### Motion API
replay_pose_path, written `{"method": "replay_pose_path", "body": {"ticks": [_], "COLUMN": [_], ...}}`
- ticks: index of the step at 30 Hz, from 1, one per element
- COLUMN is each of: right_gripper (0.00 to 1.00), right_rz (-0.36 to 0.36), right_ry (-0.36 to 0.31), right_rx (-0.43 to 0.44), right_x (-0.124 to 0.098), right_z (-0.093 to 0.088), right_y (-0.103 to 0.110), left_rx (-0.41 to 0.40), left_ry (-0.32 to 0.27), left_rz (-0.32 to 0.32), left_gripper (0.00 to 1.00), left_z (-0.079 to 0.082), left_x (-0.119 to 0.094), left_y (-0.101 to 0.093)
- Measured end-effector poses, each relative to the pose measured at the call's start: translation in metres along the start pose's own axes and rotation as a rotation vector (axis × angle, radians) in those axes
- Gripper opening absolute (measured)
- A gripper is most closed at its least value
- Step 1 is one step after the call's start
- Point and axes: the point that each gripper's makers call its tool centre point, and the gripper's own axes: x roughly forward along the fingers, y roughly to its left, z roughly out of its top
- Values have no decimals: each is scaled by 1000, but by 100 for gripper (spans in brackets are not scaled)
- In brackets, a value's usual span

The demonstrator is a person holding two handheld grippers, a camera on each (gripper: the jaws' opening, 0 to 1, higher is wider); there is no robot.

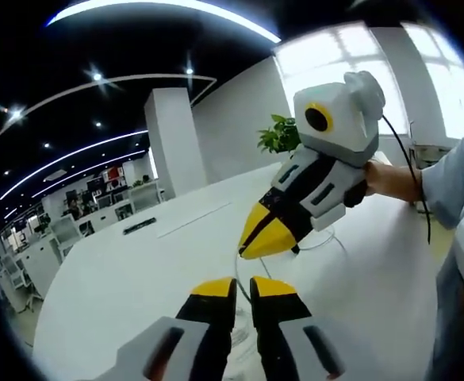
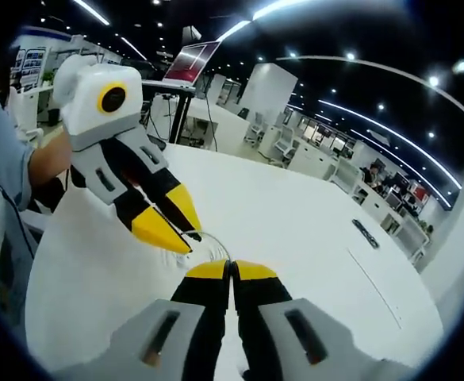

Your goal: Peel open the Velcro strap on the desktop, arrange the wired earphones neatly onto it, and close the Velcro strap to secure them.

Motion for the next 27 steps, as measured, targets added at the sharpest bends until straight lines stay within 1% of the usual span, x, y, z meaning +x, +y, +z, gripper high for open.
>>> {"method": "replay_pose_path", "body": {"ticks": [10, 13, 19, 24, 27], "right_gripper": [4, 4, 4, 4, 4], "right_rz": [11, 22, 30, 35, 30], "right_ry": [-8, -18, -20, -30, -27], "right_rx": [17, 32, 36, 53, 48], "right_x": [0, 0, 2, 3, 4], "right_z": [-1, 0, -2, -2, -1], "right_y": [3, 4, 7, 9, 9], "left_rx": [5, 0, -9, 7, 7], "left_ry": [3, -4, -13, -19, -31], "left_rz": [10, 18, 27, 48, 55], "left_gripper": [9, 8, 7, 6, 6], "left_z": [-1, -2, -2, -1, 1], "left_x": [-2, -2, -5, -9, -11], "left_y": [1, 2, 3, 5, 6]}}
